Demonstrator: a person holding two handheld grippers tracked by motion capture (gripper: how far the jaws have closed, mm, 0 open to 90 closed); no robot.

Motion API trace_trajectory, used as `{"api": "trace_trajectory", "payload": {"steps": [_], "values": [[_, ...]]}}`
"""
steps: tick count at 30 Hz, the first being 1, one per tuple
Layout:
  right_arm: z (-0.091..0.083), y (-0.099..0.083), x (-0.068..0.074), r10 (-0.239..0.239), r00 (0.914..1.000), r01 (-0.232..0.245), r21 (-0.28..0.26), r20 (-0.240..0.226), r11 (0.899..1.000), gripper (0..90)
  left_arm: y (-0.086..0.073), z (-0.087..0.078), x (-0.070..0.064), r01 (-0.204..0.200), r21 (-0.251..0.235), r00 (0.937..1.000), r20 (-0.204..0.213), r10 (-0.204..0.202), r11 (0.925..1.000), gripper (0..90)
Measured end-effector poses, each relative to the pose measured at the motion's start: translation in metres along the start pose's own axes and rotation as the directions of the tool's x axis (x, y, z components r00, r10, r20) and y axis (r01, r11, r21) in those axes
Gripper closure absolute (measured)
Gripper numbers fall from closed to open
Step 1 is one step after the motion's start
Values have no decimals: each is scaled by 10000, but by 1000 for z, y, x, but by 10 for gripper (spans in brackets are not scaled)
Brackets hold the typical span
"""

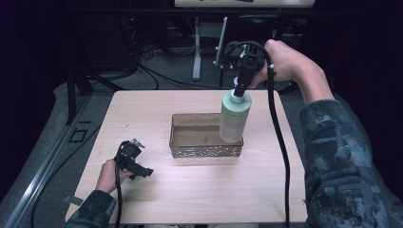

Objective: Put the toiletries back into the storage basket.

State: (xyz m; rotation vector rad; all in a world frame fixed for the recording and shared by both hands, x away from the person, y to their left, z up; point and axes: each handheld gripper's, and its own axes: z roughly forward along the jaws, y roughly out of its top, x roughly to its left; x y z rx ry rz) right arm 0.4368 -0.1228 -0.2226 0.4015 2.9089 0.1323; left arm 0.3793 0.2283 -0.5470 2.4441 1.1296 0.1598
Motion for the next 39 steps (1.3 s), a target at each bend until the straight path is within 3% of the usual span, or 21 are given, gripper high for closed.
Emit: {"api": "trace_trajectory", "payload": {"steps": [17, 39], "values": [[23, 5, -8, -13, 10000, 13, -14, -87, 10000, 627, 0, 0, 1, -34, 32, 10000, 78, 34, 10000, 6], [36, 12, -10, 97, 9999, -96, 59, -102, 9999, 627, 0, 0, 0, -72, 15, 10000, 59, 72, 10000, 6]]}}
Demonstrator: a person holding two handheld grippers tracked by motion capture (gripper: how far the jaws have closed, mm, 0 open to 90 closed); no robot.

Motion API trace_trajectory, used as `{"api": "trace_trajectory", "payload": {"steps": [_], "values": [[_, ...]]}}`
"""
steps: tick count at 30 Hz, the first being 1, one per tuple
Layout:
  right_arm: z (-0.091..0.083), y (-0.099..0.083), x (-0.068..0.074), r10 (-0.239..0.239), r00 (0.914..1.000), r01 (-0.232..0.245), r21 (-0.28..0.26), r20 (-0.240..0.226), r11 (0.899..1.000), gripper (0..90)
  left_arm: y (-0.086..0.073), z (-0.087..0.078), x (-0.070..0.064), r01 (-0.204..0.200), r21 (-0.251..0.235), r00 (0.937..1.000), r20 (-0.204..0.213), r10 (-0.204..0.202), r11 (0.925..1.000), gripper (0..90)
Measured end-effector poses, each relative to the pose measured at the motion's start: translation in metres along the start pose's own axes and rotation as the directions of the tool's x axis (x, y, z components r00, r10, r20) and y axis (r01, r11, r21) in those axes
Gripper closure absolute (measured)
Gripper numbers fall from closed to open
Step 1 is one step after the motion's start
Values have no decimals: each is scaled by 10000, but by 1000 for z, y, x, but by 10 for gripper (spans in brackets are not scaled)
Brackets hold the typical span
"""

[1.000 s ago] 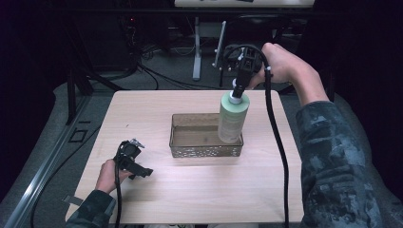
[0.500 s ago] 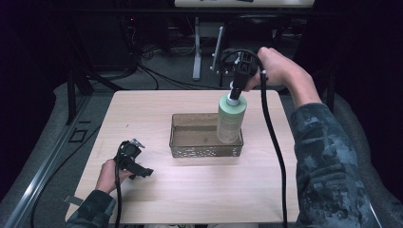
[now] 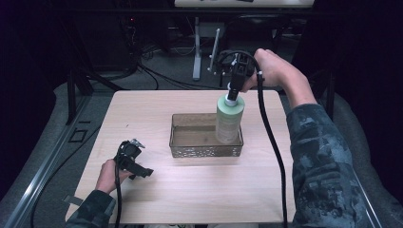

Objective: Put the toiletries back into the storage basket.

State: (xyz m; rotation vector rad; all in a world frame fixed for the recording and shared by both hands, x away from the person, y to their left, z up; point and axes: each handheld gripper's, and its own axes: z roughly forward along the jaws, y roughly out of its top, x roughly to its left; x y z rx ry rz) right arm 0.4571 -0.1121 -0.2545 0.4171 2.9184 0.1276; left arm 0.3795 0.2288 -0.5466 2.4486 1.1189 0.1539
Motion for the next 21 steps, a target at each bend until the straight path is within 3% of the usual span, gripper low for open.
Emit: {"api": "trace_trajectory", "payload": {"steps": [21], "values": [[20, -2, -4, 227, 9996, -226, 51, -137, 9997, 626, 0, -1, -1, -14, -1, 10000, -25, 14, 10000, 7]]}}
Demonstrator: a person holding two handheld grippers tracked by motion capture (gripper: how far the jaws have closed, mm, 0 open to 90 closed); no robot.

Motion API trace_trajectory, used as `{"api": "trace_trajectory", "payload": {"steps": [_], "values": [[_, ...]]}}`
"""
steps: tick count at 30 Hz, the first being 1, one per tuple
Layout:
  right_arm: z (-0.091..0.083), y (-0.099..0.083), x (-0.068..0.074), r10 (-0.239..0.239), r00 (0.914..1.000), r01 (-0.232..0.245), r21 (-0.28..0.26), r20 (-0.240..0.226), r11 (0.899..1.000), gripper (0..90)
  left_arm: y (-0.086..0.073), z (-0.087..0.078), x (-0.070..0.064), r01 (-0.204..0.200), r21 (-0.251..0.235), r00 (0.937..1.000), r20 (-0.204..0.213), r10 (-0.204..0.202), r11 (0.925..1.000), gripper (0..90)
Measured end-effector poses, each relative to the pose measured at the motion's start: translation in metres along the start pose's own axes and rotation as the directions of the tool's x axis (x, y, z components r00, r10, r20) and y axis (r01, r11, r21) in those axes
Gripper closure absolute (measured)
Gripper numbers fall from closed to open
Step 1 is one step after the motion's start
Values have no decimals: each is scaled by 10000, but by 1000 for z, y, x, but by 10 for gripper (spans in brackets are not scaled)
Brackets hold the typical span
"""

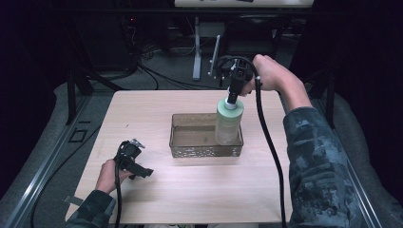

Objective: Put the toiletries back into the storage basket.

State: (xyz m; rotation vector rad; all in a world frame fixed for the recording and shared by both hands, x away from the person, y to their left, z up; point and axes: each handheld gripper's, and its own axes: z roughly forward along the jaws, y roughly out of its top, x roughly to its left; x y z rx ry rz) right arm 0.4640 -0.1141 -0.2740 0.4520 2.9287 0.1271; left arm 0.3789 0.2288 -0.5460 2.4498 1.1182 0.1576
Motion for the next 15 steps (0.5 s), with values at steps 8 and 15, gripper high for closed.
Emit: {"api": "trace_trajectory", "payload": {"steps": [8, 15], "values": [[10, -1, -1, 104, 9999, -103, 98, -30, 9999, 626, 0, 0, 0, 6, -4, 10000, -6, -6, 10000, 7], [19, -2, -1, 136, 9998, -133, 164, -157, 9998, 626, 0, 0, 0, 4, -9, 10000, -13, -4, 10000, 7]]}}
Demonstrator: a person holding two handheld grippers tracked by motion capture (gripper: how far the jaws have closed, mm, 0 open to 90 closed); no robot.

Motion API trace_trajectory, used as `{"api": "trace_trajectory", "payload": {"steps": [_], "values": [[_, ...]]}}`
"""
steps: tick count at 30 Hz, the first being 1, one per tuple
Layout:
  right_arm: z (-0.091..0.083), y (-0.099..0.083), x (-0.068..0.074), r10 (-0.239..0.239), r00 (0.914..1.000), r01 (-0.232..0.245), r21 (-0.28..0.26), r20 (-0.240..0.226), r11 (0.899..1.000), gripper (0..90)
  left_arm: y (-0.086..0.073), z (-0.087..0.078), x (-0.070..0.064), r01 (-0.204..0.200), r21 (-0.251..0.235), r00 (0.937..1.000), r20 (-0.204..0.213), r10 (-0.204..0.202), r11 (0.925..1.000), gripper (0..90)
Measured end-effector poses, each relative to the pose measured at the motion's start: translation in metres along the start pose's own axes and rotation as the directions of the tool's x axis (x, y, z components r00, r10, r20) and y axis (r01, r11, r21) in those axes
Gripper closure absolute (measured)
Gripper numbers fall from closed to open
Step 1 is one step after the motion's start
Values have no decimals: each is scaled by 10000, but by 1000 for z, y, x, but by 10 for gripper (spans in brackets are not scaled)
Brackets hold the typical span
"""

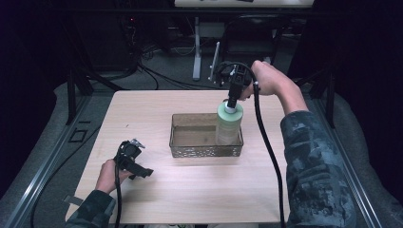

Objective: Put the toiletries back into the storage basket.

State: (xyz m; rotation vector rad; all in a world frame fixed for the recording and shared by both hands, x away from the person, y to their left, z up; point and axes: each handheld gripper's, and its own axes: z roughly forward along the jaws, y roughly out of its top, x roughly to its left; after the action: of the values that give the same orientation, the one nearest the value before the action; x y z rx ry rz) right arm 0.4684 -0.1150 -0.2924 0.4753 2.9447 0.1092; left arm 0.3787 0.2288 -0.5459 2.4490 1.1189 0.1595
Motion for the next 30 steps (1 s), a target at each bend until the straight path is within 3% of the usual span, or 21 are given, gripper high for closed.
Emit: {"api": "trace_trajectory", "payload": {"steps": [30], "values": [[31, -14, -3, 384, 9992, -381, 229, -109, 9990, 626, 0, 0, 0, 4, -9, 10000, 5, -4, 10000, 7]]}}
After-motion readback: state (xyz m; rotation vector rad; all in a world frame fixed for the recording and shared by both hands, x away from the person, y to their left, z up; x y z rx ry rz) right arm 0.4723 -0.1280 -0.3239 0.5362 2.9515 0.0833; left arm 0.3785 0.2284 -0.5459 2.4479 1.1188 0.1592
